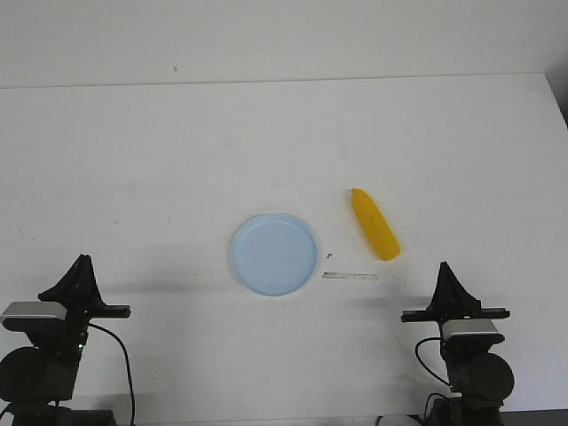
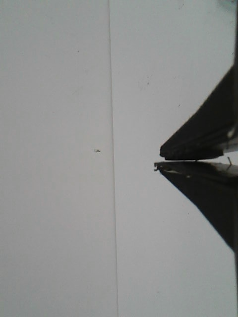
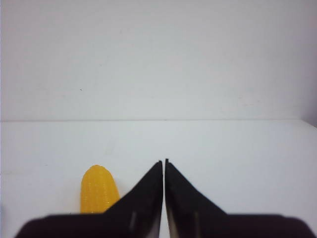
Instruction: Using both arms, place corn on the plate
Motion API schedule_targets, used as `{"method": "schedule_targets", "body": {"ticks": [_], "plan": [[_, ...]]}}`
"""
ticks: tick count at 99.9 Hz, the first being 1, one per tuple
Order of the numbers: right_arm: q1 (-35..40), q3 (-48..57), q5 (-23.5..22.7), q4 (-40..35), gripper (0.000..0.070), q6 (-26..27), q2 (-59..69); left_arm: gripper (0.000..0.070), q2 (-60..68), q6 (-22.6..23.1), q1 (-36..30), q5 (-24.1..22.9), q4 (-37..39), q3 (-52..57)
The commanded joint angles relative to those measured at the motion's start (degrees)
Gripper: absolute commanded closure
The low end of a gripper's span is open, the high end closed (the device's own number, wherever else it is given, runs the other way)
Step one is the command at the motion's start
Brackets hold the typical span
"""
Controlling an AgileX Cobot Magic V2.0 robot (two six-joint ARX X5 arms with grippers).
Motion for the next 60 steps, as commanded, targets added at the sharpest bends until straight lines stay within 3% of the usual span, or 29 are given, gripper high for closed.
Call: {"method": "schedule_targets", "body": {"ticks": [1,60], "plan": [[0.0,-0.1,0.0,0.7,0.0690,-0.3,0.0,0.0699,0.0,-0.2,0.1,-0.3,0.7,0.2],[0.2,2.1,-0.2,4.5,0.0693,0.0,0.0,0.0699,0.0,-0.2,0.1,-0.3,0.7,0.2]]}}
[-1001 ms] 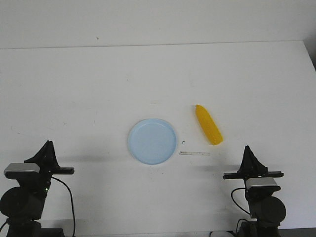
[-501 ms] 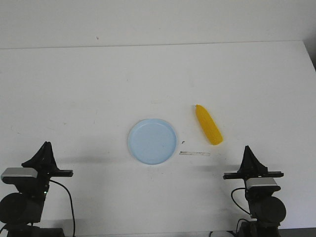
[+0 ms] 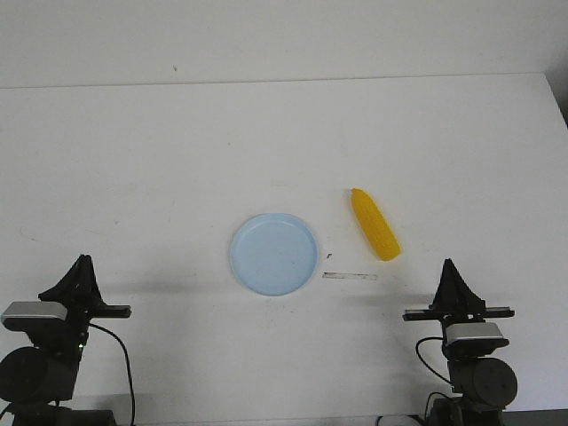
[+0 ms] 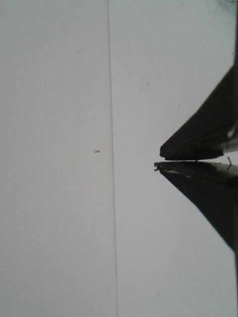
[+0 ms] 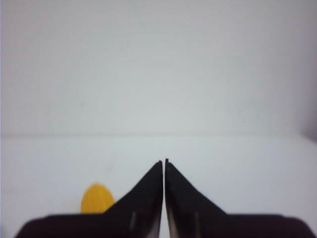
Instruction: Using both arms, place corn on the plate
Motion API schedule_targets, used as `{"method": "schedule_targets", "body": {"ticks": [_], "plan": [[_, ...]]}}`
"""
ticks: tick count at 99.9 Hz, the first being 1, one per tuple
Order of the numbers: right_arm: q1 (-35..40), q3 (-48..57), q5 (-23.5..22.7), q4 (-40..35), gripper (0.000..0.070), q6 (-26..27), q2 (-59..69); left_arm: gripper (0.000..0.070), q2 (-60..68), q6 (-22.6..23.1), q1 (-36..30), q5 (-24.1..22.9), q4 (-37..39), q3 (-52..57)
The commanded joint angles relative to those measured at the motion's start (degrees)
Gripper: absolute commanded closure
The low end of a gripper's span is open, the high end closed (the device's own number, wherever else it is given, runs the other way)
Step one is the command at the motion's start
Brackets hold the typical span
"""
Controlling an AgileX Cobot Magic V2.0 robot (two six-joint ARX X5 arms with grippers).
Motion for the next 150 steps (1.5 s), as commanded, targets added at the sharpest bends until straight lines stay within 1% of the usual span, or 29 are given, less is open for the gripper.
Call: {"method": "schedule_targets", "body": {"ticks": [1,11,22,30,38,66,80,96,107,114,120,123,126,137,141,150], "plan": [[0.2,2.2,-0.2,-0.4,0.0693,0.0,0.1,0.0699,0.0,-0.2,0.1,-0.3,0.7,0.2],[0.9,8.0,-0.1,-7.5,0.0693,-0.8,2.4,0.0699,0.0,-0.2,0.1,-0.3,0.7,0.2],[1.6,15.6,-0.2,-18.4,0.0693,-3.4,7.5,0.0699,0.0,-0.2,0.1,-0.3,0.7,0.2],[2.1,19.6,-0.7,-23.1,0.0693,-4.7,12.1,0.0699,0.0,-0.2,0.1,-0.3,0.7,0.2],[2.9,23.3,-0.7,-25.0,0.0693,-5.0,18.3,0.0699,0.0,-0.2,0.1,-0.3,0.7,0.2],[6.8,34.8,0.1,-24.9,0.0693,-4.9,43.2,0.0699,0.0,-0.2,0.1,-0.3,0.7,0.2],[9.5,42.3,0.1,-27.1,0.0693,-4.9,55.7,0.0699,0.0,-0.2,0.1,-0.3,0.7,0.2],[11.0,52.8,-0.1,-34.3,0.0693,-4.5,67.1,0.0699,0.0,-0.2,0.1,-0.3,0.7,0.2],[11.2,60.4,-0.1,-42.5,0.0691,-4.4,74.1,0.0699,0.0,-0.2,0.1,-0.3,0.7,0.2],[11.2,65.2,-0.2,-48.4,0.0686,-3.0,78.3,0.0699,0.0,-0.2,0.1,-0.3,0.7,0.2],[11.2,68.5,-0.2,-51.7,0.0680,-3.0,81.5,0.0699,0.0,-0.2,0.1,-0.3,0.7,0.2],[11.2,69.7,-0.2,-52.8,0.0666,-3.0,82.7,0.0699,0.0,-0.2,0.1,-0.3,0.7,0.2],[11.2,70.9,-0.2,-53.7,0.0628,-3.0,83.9,0.0699,0.0,-0.2,0.1,-0.3,0.7,0.2],[11.2,73.8,-0.7,-56.4,0.0413,-3.1,87.1,0.0699,0.0,-0.2,0.1,-0.3,0.7,0.2],[11.2,74.2,-1.5,-57.0,0.0352,-3.4,87.8,0.0699,0.0,-0.2,0.1,-0.3,0.7,0.2],[11.2,74.5,-3.7,-57.9,0.0262,-4.5,89.2,0.0699,0.0,-0.2,0.1,-0.3,0.7,0.2]]}}
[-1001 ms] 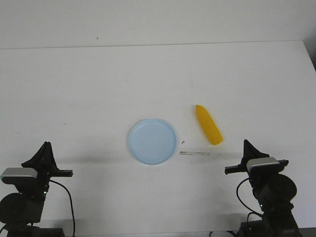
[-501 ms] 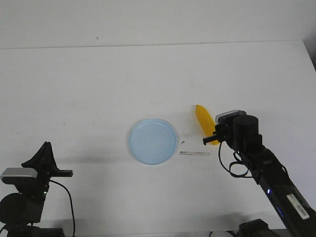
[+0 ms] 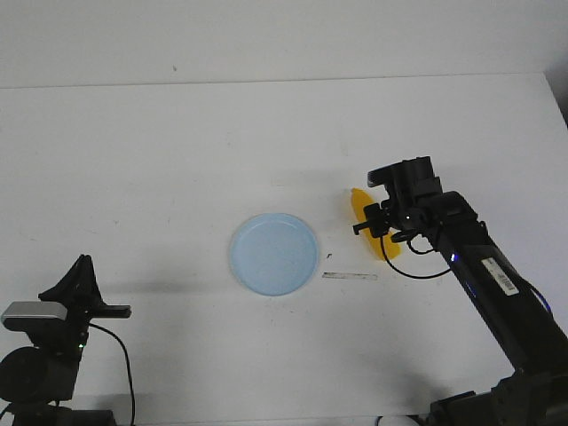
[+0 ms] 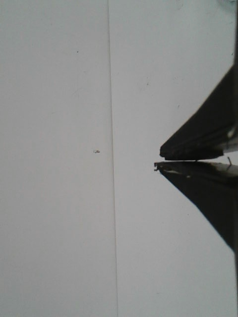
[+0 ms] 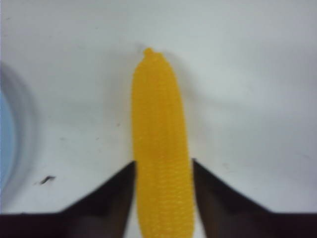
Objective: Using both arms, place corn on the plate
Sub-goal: 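Reach the right gripper over the yellow corn cob, then close the right gripper on the corn and lift it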
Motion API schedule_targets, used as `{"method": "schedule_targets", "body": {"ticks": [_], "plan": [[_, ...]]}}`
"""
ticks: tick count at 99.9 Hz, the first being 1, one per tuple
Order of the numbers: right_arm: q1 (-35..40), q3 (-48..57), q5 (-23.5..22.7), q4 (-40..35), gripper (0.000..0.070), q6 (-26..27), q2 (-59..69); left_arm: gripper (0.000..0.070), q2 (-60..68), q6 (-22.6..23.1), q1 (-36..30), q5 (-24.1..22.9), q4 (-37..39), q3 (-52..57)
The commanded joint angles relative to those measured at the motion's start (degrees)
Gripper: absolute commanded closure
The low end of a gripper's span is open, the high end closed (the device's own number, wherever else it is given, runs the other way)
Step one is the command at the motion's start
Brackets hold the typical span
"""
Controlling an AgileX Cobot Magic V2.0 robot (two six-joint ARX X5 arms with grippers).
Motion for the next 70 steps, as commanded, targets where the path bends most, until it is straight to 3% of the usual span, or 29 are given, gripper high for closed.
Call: {"method": "schedule_targets", "body": {"ticks": [1,14,70], "plan": [[0.4,1.3,-1.5,-0.8,0.0244,-0.9,2.0,0.0699,0.0,-0.2,0.1,-0.3,0.7,0.2],[0.4,1.3,-1.9,-1.7,0.0101,-1.4,3.4,0.0699,0.0,-0.2,0.1,-0.3,0.7,0.2],[0.4,1.0,-0.4,2.5,0.0105,-4.6,11.1,0.0699,0.0,-0.2,0.1,-0.3,0.7,0.2]]}}
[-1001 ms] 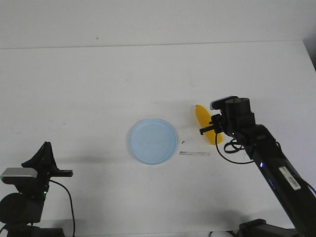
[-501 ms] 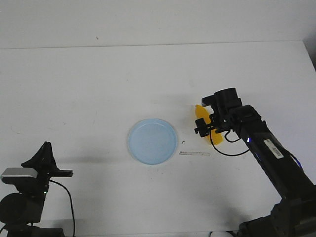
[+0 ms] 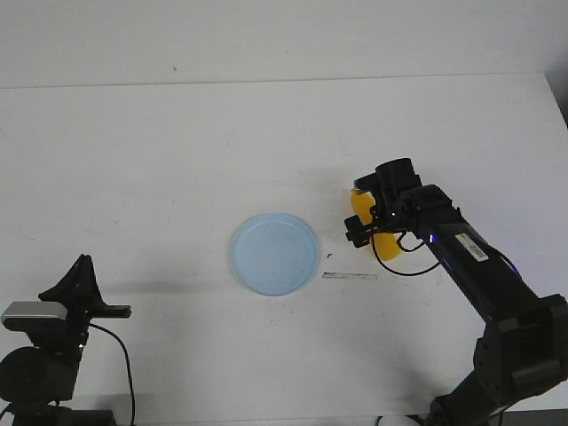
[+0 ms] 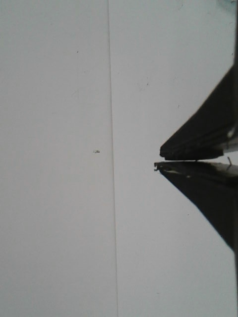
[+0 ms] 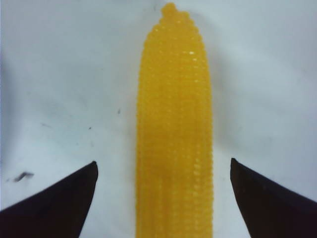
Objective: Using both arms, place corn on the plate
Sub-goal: 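Close the right gripper on the corn and lift it, then carry the corn over the plate and release it with the right gripper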
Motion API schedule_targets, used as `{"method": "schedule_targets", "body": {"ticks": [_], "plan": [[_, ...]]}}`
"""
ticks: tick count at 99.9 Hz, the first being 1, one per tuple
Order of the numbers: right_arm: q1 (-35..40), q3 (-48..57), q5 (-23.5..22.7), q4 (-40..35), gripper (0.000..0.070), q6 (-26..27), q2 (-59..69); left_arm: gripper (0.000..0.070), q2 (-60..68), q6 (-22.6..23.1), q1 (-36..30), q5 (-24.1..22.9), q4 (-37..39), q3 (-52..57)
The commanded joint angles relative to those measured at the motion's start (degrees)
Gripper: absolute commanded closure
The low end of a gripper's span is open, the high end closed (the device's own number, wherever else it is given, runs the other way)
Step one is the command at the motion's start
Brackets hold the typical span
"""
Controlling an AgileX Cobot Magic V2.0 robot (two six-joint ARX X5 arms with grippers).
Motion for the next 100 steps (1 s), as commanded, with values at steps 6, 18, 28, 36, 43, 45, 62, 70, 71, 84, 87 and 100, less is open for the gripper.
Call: {"method": "schedule_targets", "body": {"ticks": [6,18,28,36,43,45,62,70,71,84,87,100], "plan": [[0.3,0.9,0.1,1.3,0.0137,-1.5,2.8,0.0699,0.0,-0.2,0.1,-0.3,0.7,0.2],[0.3,0.9,0.1,1.5,0.0226,-1.5,3.5,0.0699,0.0,-0.2,0.1,-0.3,0.7,0.2],[0.3,0.9,0.1,1.6,0.0266,-1.5,3.8,0.0699,0.0,-0.2,0.1,-0.3,0.7,0.2],[0.3,0.9,0.1,1.5,0.0329,-1.5,4.2,0.0699,0.0,-0.2,0.1,-0.3,0.7,0.2],[0.3,0.9,0.1,1.4,0.0383,-1.5,4.5,0.0699,0.0,-0.2,0.1,-0.3,0.7,0.2],[0.3,0.9,0.1,1.3,0.0388,-1.5,4.5,0.0699,0.0,-0.2,0.1,-0.3,0.7,0.2],[0.3,0.9,0.0,1.8,0.0390,-1.4,4.6,0.0699,0.0,-0.2,0.1,-0.3,0.7,0.2],[0.3,1.2,0.0,1.7,0.0390,-1.1,4.5,0.0699,0.0,-0.2,0.1,-0.3,0.7,0.2],[0.3,1.2,0.0,1.6,0.0390,-1.0,4.4,0.0699,0.0,-0.2,0.1,-0.3,0.7,0.2],[0.3,3.5,-0.3,0.2,0.0390,2.2,3.1,0.0699,0.0,-0.2,0.1,-0.3,0.7,0.2],[0.3,4.3,-1.0,0.0,0.0390,3.8,2.7,0.0699,0.0,-0.2,0.1,-0.3,0.7,0.2],[1.9,7.3,-10.4,-0.4,0.0389,12.0,2.2,0.0699,0.0,-0.2,0.1,-0.3,0.7,0.2]]}}
